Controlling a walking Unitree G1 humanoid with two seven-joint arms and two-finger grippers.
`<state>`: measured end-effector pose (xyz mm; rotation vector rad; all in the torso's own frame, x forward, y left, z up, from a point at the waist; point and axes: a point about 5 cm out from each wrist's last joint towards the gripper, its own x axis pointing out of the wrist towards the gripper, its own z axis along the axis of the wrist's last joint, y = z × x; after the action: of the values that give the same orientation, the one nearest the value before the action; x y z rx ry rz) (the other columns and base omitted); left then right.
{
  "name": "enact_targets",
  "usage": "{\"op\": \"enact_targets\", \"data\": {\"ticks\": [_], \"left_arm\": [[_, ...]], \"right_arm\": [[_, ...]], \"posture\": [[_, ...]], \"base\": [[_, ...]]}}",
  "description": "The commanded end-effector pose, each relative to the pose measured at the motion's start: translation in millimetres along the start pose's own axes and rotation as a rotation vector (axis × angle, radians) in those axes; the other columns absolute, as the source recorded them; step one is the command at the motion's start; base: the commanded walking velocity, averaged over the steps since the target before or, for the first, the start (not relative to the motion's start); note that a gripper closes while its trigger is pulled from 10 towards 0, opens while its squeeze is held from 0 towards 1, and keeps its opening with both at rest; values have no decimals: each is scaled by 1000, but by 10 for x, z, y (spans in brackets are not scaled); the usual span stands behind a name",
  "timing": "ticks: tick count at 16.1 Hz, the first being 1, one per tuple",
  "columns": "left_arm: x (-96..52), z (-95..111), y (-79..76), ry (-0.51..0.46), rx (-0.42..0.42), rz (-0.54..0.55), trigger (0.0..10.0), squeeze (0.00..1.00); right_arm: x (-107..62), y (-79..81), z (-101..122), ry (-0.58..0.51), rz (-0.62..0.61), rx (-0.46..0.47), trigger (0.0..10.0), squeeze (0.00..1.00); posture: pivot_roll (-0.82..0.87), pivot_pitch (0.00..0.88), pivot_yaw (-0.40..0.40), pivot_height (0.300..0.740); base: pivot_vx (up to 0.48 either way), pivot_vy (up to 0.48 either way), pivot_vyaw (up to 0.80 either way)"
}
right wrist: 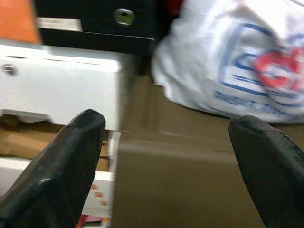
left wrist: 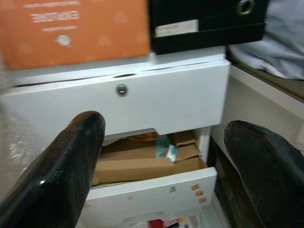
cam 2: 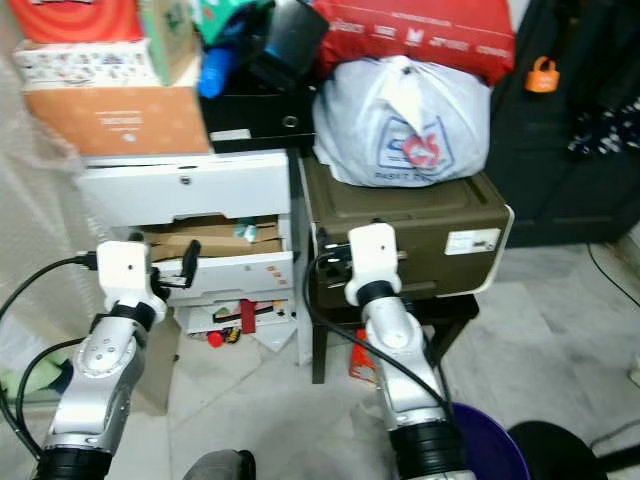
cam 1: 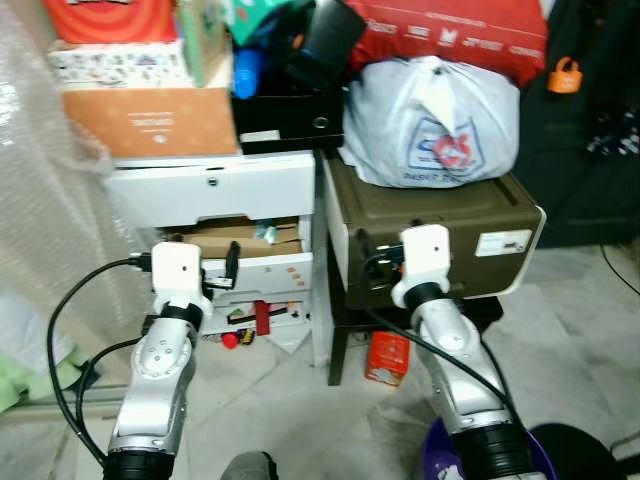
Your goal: Clean up the room
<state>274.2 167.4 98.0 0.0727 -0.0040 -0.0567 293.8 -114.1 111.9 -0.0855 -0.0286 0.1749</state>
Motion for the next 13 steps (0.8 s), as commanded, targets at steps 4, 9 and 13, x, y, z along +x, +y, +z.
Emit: {"op": "enact_targets", "data": {"ticks": [4, 9, 13], "left_arm": [[16, 34, 23, -6, 6, -5, 10000, 0], [-20, 29, 68, 4, 23, -4, 10000, 0], [-28, 6, 105, 17, 31, -2, 10000, 0]], "right_arm": [[22, 15, -17, 15, 2, 5, 10000, 0], [18, -46, -28, 20, -38, -3, 10000, 0], [47, -36, -32, 21, -36, 10, 10000, 0]], "posture": [[47, 0, -8, 740], [52, 0, -10, 740], [57, 0, -10, 740]], "base": [[0, 0, 0], [0, 0, 0], [0, 0, 539]]}}
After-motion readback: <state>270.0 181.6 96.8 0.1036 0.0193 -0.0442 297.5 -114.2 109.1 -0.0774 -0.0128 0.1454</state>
